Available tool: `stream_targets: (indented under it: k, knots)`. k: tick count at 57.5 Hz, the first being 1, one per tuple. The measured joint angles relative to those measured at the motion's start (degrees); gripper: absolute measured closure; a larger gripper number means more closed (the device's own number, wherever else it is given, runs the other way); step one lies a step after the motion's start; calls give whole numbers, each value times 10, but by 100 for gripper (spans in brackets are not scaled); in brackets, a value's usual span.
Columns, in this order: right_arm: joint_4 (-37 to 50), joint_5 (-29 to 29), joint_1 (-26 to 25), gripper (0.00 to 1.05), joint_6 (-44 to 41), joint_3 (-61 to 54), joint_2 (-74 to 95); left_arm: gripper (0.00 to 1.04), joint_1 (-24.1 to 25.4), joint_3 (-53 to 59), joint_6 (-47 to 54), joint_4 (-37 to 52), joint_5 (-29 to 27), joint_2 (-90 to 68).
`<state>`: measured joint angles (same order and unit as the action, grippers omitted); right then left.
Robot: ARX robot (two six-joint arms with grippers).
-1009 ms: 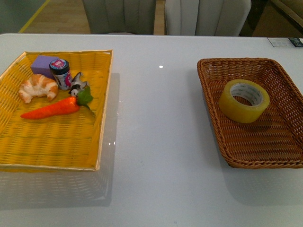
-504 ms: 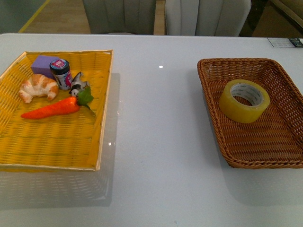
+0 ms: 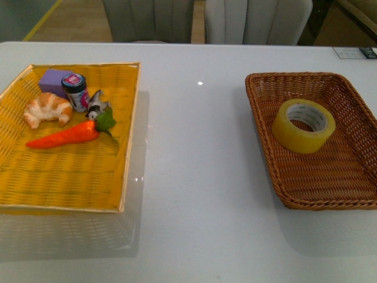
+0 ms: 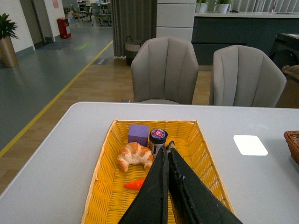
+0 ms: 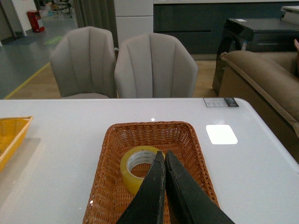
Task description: Move tape to another basket
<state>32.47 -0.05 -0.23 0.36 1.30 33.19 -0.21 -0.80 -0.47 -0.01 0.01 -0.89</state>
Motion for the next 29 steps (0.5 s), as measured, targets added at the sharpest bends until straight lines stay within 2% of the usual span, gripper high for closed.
stream_targets:
  k: [29]
  knots:
    - [-147,0,0,103,0,0,-155,103,0,0,0,0,0,0]
